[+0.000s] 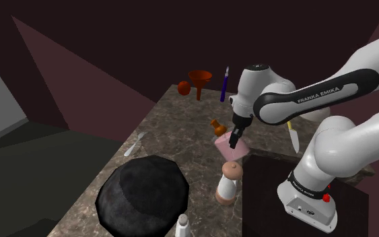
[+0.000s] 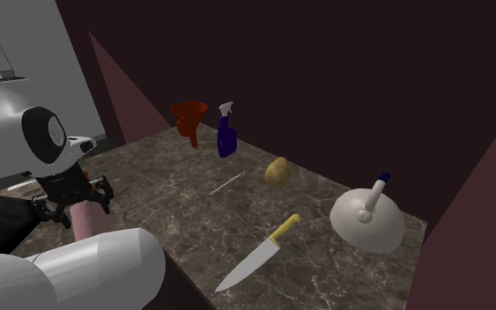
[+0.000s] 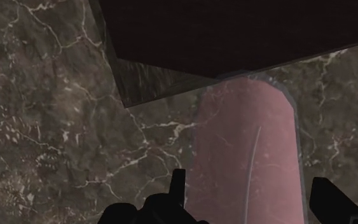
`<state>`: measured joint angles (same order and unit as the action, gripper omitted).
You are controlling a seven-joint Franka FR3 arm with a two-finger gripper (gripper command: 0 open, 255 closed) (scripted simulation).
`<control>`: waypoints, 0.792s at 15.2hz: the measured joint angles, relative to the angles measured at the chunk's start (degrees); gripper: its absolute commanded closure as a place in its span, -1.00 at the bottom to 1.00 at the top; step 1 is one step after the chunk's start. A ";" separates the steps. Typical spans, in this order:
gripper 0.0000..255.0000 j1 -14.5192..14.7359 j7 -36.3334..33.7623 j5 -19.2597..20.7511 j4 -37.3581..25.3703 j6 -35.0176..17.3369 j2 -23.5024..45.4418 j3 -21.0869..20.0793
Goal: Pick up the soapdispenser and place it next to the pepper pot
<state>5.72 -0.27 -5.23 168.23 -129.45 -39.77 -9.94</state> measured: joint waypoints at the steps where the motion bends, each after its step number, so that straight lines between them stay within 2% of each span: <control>1: 1.00 0.10 -0.10 -0.07 0.07 -0.11 0.00 -0.08; 3: 1.00 0.15 -0.15 -0.09 0.10 -0.06 -0.02 -0.10; 4: -1.00 0.12 -0.13 -0.07 0.09 -0.19 0.08 -0.08; 10: -1.00 0.15 -0.12 -0.10 0.48 -0.05 0.30 -0.11; 12: -1.00 0.31 -0.24 -0.06 -1.05 3.20 -1.55 0.03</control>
<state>6.03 -0.51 -5.29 167.17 -126.25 -41.31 -9.91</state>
